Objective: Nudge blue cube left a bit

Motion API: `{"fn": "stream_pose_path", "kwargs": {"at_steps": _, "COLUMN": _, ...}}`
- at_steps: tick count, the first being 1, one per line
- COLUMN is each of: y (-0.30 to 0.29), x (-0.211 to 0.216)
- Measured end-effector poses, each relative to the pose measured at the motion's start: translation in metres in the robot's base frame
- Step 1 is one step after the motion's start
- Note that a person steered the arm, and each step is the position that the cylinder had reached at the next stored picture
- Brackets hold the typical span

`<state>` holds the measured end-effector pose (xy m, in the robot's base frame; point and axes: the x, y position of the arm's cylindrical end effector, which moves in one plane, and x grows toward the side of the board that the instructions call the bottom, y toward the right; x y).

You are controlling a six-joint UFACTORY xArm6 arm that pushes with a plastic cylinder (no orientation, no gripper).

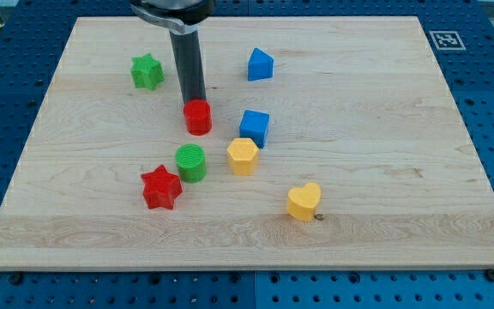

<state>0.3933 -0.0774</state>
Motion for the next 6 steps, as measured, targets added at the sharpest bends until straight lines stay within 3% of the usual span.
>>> {"fn": "stream_pose_path", "kwargs": {"at_steps": 4, "y": 0.011, "x": 0.005}}
{"fn": "stream_pose_path", "kwargs": {"at_steps": 6, "y": 0.063, "x": 0.003}}
